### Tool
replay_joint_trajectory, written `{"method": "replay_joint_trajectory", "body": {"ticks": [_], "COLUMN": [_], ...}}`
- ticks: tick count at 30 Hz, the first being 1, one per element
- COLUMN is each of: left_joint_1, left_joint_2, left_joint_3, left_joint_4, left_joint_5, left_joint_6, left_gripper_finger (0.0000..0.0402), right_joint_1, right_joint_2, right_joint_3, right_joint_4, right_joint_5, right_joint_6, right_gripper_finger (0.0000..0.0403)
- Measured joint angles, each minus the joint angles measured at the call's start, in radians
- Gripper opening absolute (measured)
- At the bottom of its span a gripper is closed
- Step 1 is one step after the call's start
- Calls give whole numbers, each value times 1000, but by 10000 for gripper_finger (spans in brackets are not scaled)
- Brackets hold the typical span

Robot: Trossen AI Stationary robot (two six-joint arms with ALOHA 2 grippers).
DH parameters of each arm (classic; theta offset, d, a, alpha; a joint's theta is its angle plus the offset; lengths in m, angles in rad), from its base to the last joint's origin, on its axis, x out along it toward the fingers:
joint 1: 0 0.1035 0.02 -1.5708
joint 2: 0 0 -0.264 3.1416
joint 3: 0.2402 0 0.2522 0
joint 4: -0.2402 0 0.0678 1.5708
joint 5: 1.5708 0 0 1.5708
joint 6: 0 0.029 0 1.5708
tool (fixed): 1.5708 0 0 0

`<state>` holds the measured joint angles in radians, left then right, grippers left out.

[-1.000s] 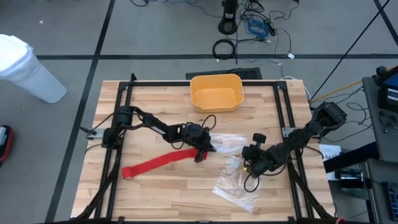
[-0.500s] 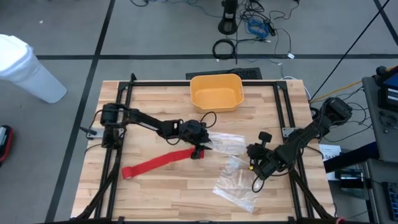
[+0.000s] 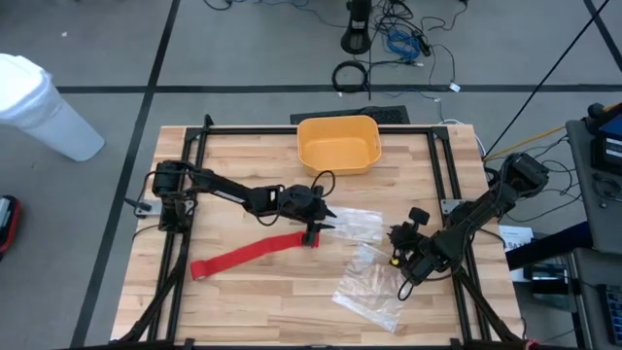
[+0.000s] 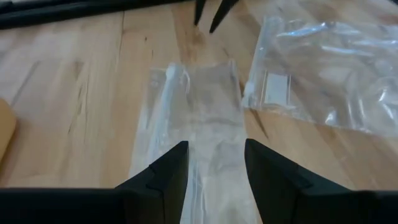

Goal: Roll bandage
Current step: Open the transparent zip bag

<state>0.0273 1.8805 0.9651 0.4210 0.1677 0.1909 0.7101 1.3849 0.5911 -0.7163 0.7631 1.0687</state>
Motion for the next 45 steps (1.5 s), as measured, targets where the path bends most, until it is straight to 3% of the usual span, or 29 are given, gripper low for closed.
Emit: {"method": "replay_joint_trajectory", "body": {"ticks": [6, 10, 14, 17, 27, 38, 45], "left_joint_1": [-2, -2, -2, -1, 14, 24, 23], "left_joint_2": [21, 53, 79, 83, 83, 83, 82], "left_joint_3": [1, 1, 3, 5, 5, 5, 5], "left_joint_4": [77, 130, 151, 143, 149, 145, 136], "left_joint_5": [0, 0, 1, 1, 1, 2, 3], "left_joint_6": [4, 2, 1, 1, 6, -1, -28], "left_gripper_finger": [163, 163, 163, 163, 163, 163, 163], "right_joint_1": [-17, -21, -21, -23, -77, -182, -214], "right_joint_2": [12, 12, 12, 12, 13, 12, 13], "right_joint_3": [-68, -209, -336, -376, -382, -382, -382], "right_joint_4": [37, 255, 545, 649, 739, 840, 878], "right_joint_5": [83, 73, 105, 148, 181, 56, 1], "right_joint_6": [152, 230, 208, 174, 115, -21, -119], "right_gripper_finger": [190, 221, 220, 216, 215, 213, 157]}}
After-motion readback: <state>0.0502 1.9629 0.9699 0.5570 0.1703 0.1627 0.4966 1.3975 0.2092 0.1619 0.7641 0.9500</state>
